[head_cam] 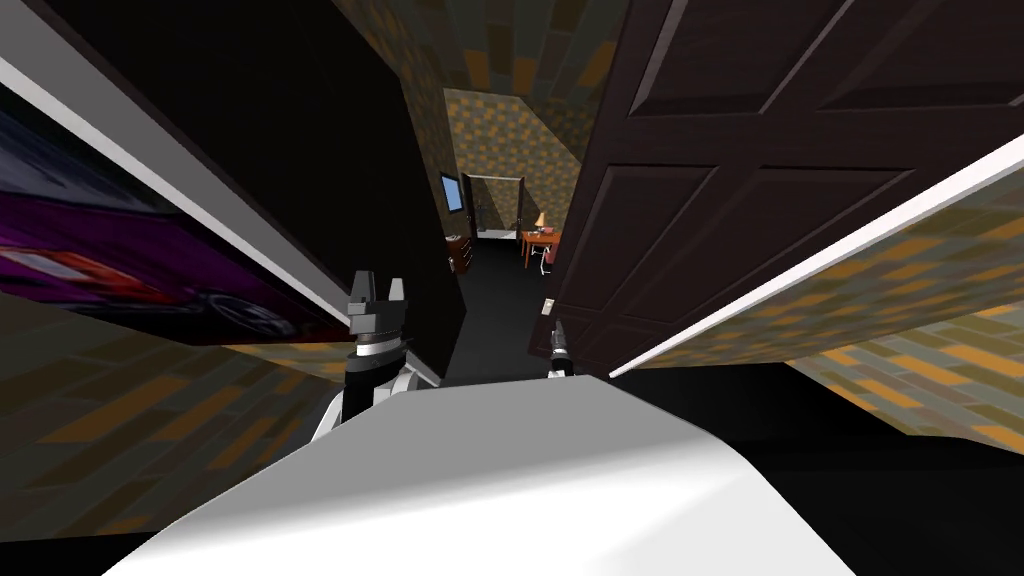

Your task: Push the door open

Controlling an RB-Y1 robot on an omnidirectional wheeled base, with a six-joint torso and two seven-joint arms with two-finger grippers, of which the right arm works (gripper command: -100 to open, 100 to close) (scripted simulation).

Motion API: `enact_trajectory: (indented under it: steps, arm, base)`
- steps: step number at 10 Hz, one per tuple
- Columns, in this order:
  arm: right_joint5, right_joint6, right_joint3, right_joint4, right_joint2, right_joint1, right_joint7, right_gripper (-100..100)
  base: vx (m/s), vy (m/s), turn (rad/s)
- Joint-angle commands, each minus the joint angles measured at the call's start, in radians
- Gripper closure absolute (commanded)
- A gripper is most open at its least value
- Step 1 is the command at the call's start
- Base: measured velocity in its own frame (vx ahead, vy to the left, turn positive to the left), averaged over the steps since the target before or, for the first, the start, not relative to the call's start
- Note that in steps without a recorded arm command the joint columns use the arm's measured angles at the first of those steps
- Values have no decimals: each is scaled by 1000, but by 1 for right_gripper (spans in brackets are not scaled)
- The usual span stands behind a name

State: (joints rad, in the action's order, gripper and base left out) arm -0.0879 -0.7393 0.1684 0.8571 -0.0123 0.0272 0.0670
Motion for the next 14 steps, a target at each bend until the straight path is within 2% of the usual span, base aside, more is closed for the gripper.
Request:
enact_trajectory:
  steps: [1, 2, 6, 9, 12, 13, 14]
  arm:
    - [0, 0, 0, 0, 0, 0, 0, -100]
    - [-2, -7, 3, -4, -14, 1, 0, -100]
    - [-5, -19, 8, -10, -27, 2, 1, -100]
    - [-7, -31, 14, -16, -24, 3, 2, -100]
    - [-10, -42, 19, -22, -1, 5, 3, -100]
    - [-9, -40, 18, -21, -7, 5, 3, -100]
    - [-9, -40, 18, -21, -7, 5, 3, 100]
  base:
    - [-79, 71, -22]
    - [97, 15, 28]
    - [179, -51, 25]
    - [200, -35, 25]
    - [192, -40, 30]
    - [63, -6, -9]
    - [-12, 3, 8]
